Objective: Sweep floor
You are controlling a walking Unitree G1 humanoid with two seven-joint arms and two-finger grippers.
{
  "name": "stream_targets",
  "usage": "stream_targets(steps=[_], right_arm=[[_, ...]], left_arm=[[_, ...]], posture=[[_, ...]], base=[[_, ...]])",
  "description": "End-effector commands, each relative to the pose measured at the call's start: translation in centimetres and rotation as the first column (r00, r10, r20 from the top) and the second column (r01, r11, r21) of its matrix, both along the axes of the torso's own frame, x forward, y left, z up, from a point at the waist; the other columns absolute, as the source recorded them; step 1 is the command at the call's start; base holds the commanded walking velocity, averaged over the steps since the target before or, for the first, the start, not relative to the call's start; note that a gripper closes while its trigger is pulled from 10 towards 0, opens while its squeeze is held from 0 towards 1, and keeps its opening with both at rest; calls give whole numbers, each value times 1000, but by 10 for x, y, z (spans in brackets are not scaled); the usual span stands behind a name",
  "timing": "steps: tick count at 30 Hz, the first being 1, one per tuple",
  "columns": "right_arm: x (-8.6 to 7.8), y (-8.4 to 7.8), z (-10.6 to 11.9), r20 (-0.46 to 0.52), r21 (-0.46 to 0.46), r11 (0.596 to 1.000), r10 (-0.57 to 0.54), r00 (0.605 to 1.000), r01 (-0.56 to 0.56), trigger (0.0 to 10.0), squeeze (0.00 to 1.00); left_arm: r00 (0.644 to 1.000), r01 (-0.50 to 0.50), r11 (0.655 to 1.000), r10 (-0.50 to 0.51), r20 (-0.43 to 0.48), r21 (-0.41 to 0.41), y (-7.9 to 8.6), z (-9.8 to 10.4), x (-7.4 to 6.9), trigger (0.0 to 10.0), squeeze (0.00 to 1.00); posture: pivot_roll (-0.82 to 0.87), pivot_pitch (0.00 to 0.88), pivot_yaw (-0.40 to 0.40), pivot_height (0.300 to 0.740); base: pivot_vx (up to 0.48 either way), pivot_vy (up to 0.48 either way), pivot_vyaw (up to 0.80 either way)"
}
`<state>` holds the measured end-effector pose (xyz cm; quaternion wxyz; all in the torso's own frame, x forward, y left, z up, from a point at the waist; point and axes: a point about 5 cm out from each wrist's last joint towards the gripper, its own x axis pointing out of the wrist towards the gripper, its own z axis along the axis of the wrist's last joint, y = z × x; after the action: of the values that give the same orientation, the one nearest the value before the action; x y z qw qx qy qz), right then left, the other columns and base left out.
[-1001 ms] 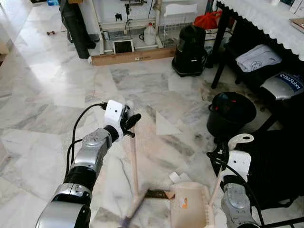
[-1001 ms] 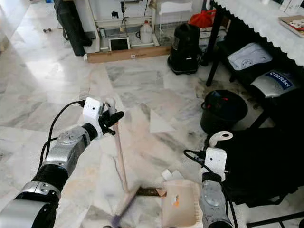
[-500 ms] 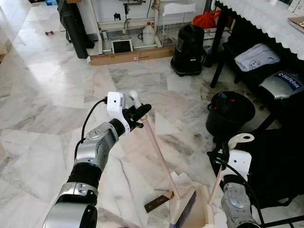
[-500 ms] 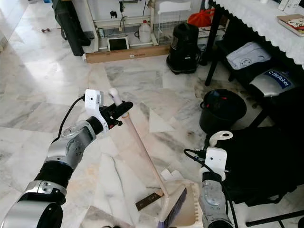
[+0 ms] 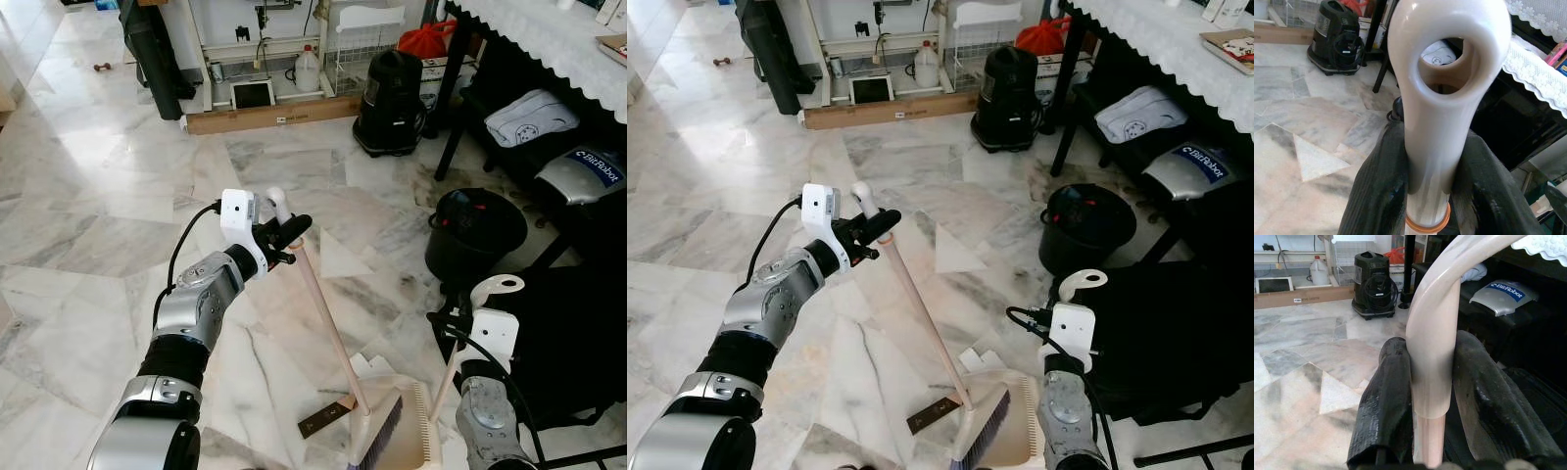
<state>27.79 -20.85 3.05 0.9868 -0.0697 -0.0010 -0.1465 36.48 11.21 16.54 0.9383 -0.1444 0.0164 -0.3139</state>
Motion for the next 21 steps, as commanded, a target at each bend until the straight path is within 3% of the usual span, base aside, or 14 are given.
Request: stream_targets(steps=[1,10,12,14,16,21], right_arm=[[-5,1,-9,-54,12,1000,-3,999,4,10000,0],[-5,1,-9,-54,12,1000,-3,999,4,10000,0],[8,-13,25,126,-26,999,-30,992,34,10000,0],[12,-18,40,205,-41,998,-37,978,46,10000,0],[12,-18,41,207,-37,998,-36,978,45,10000,0],[12,-17,41,206,-35,998,-36,978,45,10000,0]], left_arm=[[999,11,1000,-10,31,-19,-1,10,1,10000,0],[1000,15,1000,-14,26,-24,-1,11,0,10000,0],[971,-192,981,189,144,8,24,28,8,10000,0],[937,-290,957,280,210,15,36,35,10,10000,0],[910,-344,937,318,267,58,40,36,9,10000,0],[893,-375,924,339,296,71,41,35,7,10000,0]], posture=[[119,124,23,740],[118,124,23,740],[100,129,15,740],[99,130,14,740],[100,129,14,740],[99,129,13,740]], base=[[0,0,0],[0,0,0],[0,0,0],[0,0,0],[0,0,0],[0,0,0]])
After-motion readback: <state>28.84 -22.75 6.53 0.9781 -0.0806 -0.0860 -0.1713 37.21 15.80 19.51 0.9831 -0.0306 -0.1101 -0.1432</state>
